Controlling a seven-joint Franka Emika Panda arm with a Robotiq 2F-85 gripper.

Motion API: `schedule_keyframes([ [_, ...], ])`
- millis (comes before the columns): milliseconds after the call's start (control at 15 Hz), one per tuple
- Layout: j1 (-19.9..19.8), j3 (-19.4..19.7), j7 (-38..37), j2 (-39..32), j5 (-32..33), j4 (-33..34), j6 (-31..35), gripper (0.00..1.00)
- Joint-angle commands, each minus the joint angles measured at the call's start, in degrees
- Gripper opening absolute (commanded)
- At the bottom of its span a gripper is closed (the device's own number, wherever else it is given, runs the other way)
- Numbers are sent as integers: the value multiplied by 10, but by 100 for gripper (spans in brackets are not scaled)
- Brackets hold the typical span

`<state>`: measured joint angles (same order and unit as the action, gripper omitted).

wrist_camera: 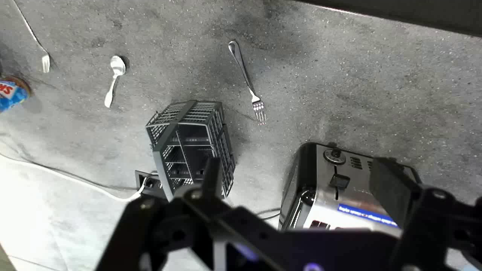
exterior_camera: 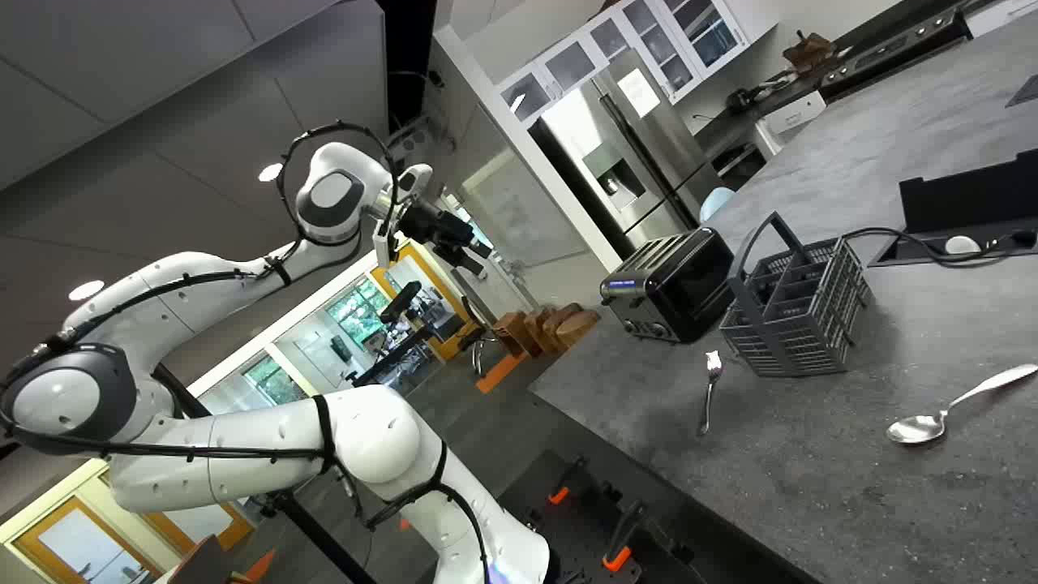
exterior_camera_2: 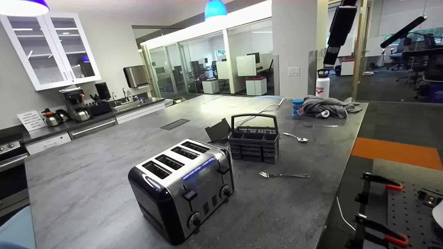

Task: Move the basket slightly to the right

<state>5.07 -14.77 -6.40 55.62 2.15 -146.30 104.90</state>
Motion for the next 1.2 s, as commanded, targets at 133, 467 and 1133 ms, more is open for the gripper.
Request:
schedule_keyframes([
  [133, 9, 6, -7, -3, 7, 2, -2, 100],
  [467, -7, 30, 23, -29, 40, 10, 54, 100],
  [1133, -52, 140, 133, -289, 129, 94, 178, 100],
])
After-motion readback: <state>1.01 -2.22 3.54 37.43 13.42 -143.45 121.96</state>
